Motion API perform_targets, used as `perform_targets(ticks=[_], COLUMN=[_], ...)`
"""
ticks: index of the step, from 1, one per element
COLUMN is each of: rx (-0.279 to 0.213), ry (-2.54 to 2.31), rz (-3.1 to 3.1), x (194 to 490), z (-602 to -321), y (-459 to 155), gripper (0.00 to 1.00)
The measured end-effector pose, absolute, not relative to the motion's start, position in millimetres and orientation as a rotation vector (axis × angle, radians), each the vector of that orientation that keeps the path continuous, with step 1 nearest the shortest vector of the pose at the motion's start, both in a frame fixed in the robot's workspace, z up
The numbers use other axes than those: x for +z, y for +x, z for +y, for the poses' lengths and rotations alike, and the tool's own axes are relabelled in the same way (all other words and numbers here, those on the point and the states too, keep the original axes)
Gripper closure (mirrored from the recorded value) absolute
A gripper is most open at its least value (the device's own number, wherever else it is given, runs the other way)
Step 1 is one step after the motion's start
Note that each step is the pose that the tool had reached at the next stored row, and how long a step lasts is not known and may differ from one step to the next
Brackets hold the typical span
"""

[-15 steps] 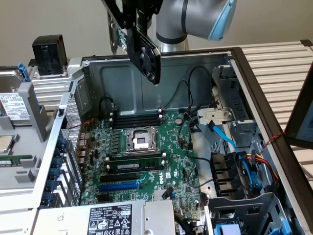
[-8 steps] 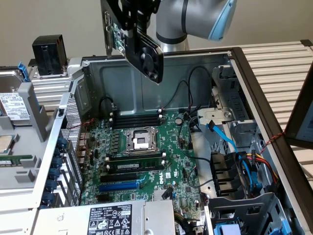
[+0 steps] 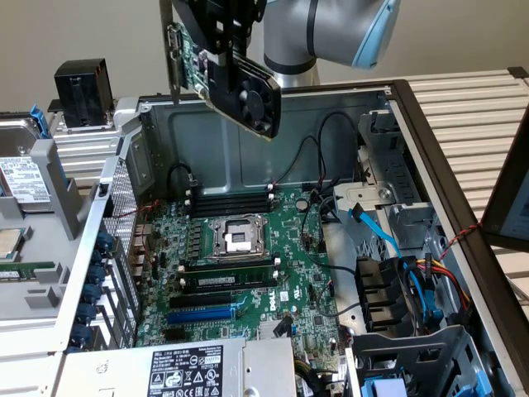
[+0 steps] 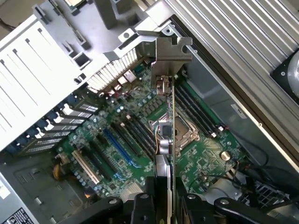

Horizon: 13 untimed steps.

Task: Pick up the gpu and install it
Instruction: 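Insert the gpu into the slot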

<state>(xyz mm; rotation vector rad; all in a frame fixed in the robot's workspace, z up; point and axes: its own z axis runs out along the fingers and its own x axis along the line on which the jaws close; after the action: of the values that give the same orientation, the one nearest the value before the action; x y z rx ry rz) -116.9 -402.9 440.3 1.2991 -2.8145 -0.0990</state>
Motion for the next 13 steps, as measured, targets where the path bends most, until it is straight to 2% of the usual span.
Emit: perform_targets(ticks=[13], rx=[-0.091], ry=[1.62], rz=[-2.635], x=[438.3], z=[-402.9], y=[-116.9], gripper=[0.73])
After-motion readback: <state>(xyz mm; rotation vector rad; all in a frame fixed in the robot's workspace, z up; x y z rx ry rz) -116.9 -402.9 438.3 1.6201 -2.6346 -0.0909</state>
